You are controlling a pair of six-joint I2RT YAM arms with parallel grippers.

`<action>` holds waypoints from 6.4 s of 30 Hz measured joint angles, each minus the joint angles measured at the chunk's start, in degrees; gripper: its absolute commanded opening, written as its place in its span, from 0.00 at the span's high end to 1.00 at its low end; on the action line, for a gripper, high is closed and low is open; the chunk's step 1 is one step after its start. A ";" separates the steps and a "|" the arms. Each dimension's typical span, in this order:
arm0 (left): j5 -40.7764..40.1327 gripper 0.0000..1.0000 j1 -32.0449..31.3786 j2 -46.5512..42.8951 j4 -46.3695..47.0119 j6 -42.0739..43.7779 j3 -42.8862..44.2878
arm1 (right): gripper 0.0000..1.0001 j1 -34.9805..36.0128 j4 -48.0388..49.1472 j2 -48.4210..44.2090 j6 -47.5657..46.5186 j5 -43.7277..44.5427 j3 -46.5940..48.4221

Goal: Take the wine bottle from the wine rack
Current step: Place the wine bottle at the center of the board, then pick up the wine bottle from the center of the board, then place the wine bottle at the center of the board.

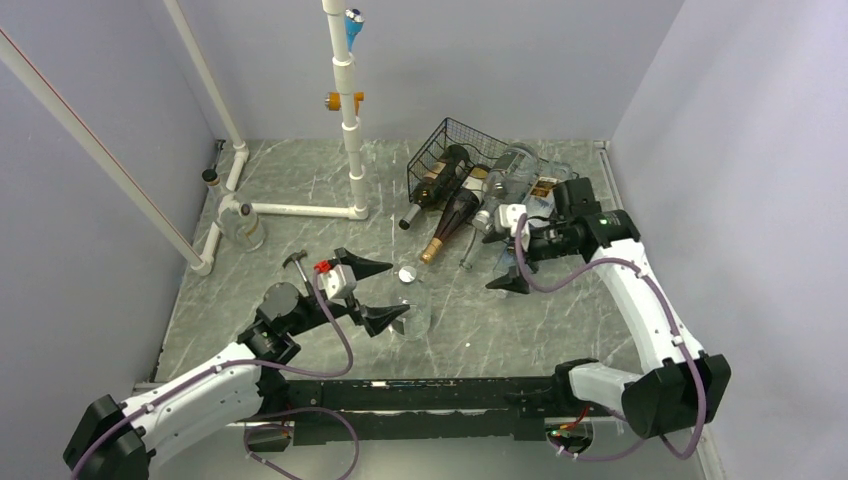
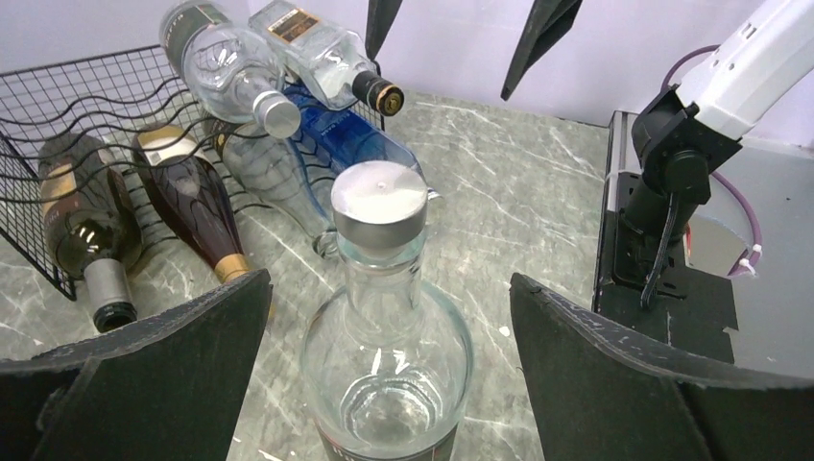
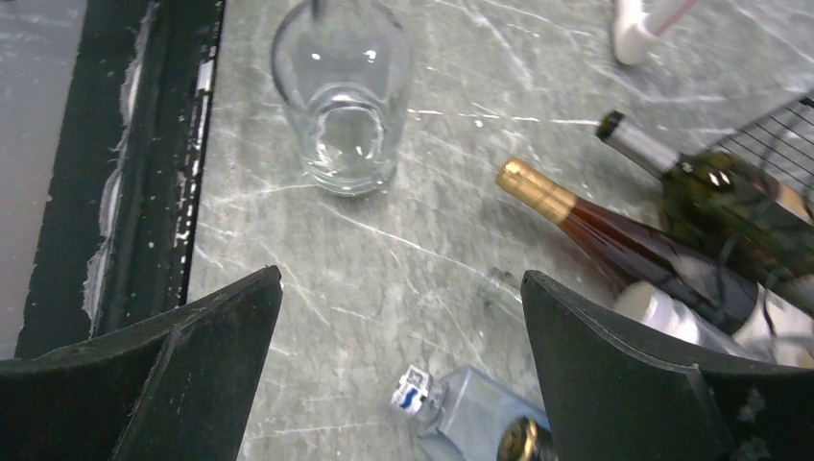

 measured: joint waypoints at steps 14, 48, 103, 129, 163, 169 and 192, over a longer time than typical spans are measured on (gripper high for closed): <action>-0.63 0.02 -1.84 8.57 10.58 -0.31 0.00 | 0.01 -18.21 -0.26 -3.63 0.15 -11.17 -3.19; -7.63 0.65 -5.81 16.37 19.98 1.55 -0.90 | 0.01 -26.69 3.52 -5.11 1.64 -18.80 -8.66; -16.76 1.00 13.68 2.84 -9.14 7.41 5.92 | 0.01 -26.95 3.45 -4.90 0.09 -18.78 -9.62; -17.35 1.00 36.44 20.41 -2.25 5.70 20.17 | 0.01 -26.95 2.73 -4.92 -2.05 -18.75 -9.97; -15.34 1.00 46.42 33.73 5.44 4.46 23.26 | 0.01 -26.95 2.38 -4.90 -2.12 -18.62 -10.01; -14.95 1.00 47.34 33.92 5.92 5.49 23.19 | 0.01 -26.95 2.38 -4.90 -2.12 -18.53 -10.01; -15.56 0.64 48.02 33.88 7.54 7.37 19.61 | 0.01 -26.95 2.38 -4.90 -2.27 -18.51 -10.32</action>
